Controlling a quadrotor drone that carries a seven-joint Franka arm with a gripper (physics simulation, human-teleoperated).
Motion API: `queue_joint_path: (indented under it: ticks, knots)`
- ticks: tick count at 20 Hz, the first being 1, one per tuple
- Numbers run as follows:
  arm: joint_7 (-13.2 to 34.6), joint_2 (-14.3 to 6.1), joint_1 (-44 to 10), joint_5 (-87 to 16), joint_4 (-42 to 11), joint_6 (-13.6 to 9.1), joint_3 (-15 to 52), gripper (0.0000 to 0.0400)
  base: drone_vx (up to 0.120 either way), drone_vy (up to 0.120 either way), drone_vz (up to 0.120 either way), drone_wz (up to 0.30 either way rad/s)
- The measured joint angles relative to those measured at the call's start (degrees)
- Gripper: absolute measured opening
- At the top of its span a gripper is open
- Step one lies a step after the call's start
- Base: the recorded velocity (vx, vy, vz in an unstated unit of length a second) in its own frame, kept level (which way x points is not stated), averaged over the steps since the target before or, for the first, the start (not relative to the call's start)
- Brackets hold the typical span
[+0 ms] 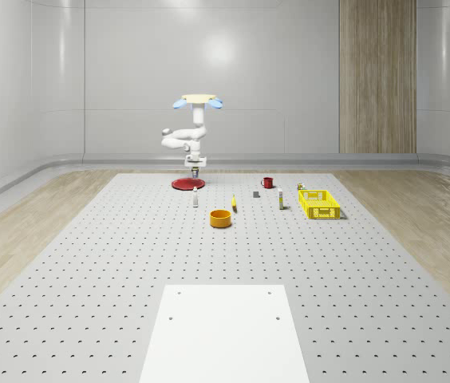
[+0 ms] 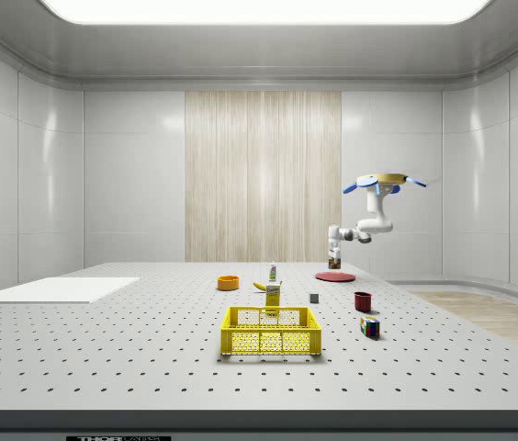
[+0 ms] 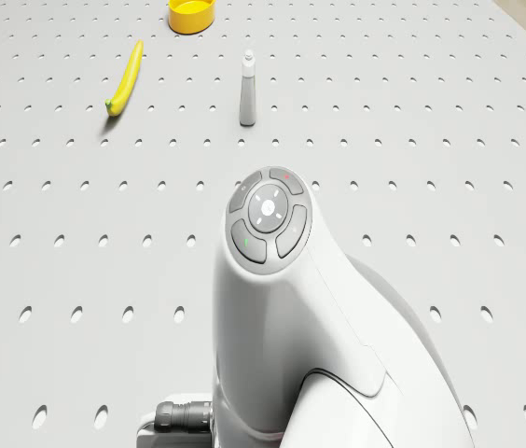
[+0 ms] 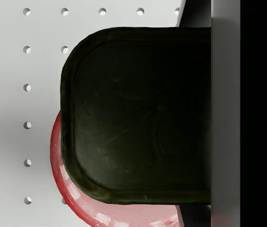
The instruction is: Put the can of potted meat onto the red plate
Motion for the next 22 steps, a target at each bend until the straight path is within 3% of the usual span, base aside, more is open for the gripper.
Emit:
queue_joint_path:
  ticks: [11, 22]
  knots:
    - [0.2, -1.0, -0.3, 0.4, 0.1, 0.9, 0.1, 0.0283, 0.000, -0.120, 0.000, 0.000]
    - [0.3, -1.8, -1.1, -4.6, 1.7, 4.1, -5.6, 0.0282, 0.000, 0.000, 0.000, 0.000]
